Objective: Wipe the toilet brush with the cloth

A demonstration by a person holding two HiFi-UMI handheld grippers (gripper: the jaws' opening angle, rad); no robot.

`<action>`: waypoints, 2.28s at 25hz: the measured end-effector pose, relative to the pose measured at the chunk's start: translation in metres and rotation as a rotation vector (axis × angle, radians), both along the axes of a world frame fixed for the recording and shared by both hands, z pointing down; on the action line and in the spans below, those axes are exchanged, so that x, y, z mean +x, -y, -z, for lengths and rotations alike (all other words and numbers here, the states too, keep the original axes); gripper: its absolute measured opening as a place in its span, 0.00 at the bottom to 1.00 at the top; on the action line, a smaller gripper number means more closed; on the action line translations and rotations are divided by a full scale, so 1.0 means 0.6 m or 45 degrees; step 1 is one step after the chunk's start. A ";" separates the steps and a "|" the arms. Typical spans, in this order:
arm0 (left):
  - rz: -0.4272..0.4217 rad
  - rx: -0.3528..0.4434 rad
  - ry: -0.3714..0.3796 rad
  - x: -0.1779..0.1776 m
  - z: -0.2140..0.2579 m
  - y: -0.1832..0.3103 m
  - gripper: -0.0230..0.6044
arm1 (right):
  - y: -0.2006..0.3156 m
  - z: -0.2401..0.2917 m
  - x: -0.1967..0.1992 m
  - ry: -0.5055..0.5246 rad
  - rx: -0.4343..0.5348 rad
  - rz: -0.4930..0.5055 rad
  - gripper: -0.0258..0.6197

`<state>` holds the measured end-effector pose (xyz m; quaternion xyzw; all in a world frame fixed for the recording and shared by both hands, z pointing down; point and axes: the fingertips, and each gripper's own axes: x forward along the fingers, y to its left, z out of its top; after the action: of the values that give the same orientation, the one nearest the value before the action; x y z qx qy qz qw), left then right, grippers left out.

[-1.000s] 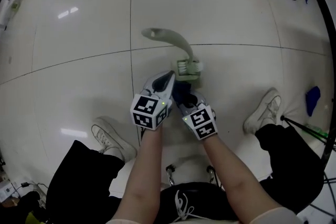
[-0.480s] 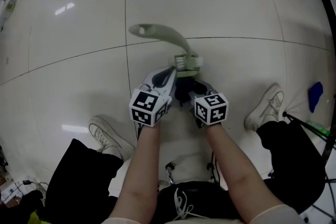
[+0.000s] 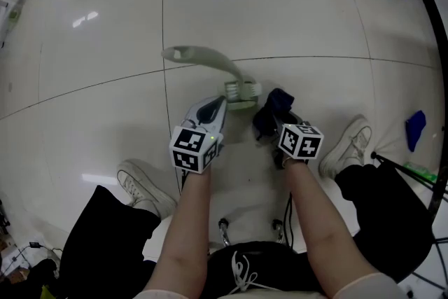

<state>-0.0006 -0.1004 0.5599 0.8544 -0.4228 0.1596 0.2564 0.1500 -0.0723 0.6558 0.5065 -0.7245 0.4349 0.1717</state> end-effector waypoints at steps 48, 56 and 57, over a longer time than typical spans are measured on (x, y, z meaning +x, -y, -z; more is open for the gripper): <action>0.112 0.059 0.004 0.040 0.000 0.024 0.05 | 0.222 0.230 -0.162 0.326 0.274 0.709 0.14; 0.167 0.063 -0.019 0.037 0.004 0.028 0.05 | 0.227 0.229 -0.287 0.553 0.150 0.980 0.14; 0.174 0.066 -0.021 0.038 0.005 0.028 0.05 | 0.224 0.217 -0.292 0.557 0.116 1.016 0.14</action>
<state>0.0221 -0.1173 0.5566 0.8312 -0.4820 0.1238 0.2478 -0.0253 -0.2070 0.5257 0.0913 -0.9005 0.3991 0.1463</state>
